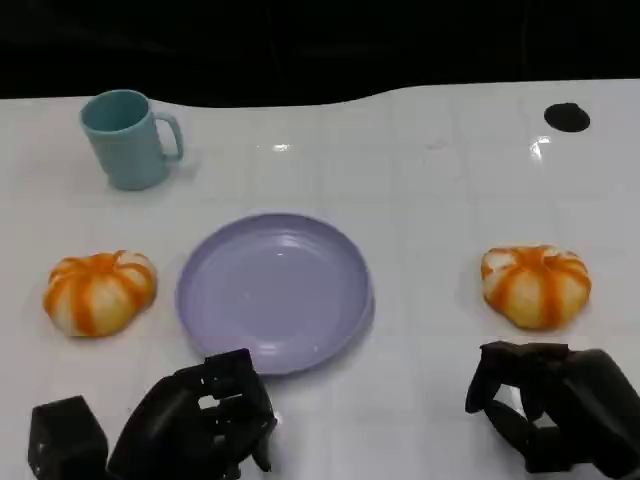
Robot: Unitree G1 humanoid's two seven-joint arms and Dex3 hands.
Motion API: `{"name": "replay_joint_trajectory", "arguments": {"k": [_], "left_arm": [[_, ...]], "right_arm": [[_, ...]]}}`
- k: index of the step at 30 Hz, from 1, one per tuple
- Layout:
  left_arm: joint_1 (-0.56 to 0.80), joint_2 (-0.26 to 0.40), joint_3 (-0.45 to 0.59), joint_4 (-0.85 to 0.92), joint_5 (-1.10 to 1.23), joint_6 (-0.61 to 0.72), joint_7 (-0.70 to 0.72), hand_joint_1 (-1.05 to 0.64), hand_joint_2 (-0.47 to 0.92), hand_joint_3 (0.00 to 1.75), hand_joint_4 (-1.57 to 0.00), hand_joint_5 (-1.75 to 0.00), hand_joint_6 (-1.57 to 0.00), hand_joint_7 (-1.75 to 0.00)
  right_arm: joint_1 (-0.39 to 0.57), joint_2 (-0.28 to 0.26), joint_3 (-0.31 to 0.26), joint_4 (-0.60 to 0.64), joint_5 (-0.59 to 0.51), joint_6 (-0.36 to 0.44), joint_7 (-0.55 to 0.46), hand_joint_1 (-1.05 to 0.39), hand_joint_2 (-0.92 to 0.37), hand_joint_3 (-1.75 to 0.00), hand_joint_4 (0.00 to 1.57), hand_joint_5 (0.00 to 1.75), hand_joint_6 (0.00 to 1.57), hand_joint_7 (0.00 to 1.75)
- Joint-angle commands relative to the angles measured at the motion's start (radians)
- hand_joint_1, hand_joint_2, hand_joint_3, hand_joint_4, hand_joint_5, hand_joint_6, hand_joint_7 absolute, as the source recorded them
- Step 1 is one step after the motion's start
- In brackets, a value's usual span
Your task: Grasp the bread from the table and place it into the plate.
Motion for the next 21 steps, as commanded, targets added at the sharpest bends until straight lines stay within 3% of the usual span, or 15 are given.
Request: {"name": "replay_joint_trajectory", "arguments": {"k": [1,16,18,21], "left_arm": [[-0.003,0.016,0.008,-0.003,0.002,-0.002,0.001,-0.53,0.64,0.67,-0.82,-1.75,-0.78,-1.41],[-0.003,0.015,0.009,0.000,-0.002,-0.002,-0.004,-0.53,0.64,0.69,-0.81,-1.75,-0.77,-1.41],[-0.004,0.015,0.009,0.000,-0.001,-0.003,-0.002,-0.54,0.64,0.69,-0.82,-1.75,-0.77,-1.42],[-0.003,0.015,0.009,0.000,0.000,-0.002,-0.001,-0.54,0.64,0.69,-0.82,-1.75,-0.78,-1.42]], "right_arm": [[-0.009,-0.014,0.001,0.007,-0.002,-0.002,-0.015,-0.23,-0.41,-1.14,0.89,1.75,0.71,1.39],[-0.011,-0.015,0.001,0.011,0.004,-0.006,-0.018,-0.23,-0.40,-1.14,0.89,1.75,0.72,1.36],[-0.013,-0.014,-0.003,0.019,0.016,-0.025,-0.024,-0.22,-0.40,-1.14,0.88,1.75,0.73,1.32],[-0.016,-0.015,-0.012,0.019,0.028,-0.037,-0.031,-0.22,-0.47,-1.03,0.84,1.65,0.77,1.11]]}}
